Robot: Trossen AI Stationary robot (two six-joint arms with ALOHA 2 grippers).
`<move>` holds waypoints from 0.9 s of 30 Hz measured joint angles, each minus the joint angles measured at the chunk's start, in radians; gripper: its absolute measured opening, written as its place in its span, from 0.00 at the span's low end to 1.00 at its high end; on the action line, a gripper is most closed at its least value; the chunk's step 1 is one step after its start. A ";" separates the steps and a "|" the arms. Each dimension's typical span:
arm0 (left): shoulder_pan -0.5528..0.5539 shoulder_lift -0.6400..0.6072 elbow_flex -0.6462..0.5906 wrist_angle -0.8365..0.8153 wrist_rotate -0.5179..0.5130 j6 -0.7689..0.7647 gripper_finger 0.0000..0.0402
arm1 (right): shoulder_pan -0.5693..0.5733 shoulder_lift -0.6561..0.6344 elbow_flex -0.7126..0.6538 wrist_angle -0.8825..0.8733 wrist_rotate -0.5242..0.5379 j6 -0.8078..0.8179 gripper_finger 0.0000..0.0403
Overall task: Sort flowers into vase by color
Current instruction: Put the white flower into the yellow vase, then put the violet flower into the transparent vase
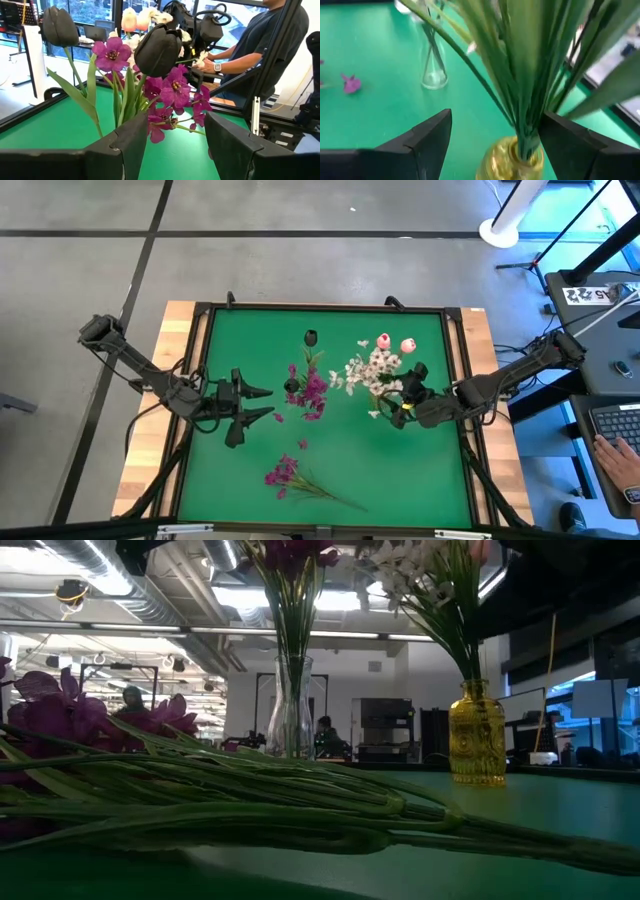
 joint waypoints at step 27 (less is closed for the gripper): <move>-0.015 0.000 0.000 -0.050 0.000 -0.029 0.48 | 0.364 -0.213 0.027 -0.362 0.119 0.422 0.72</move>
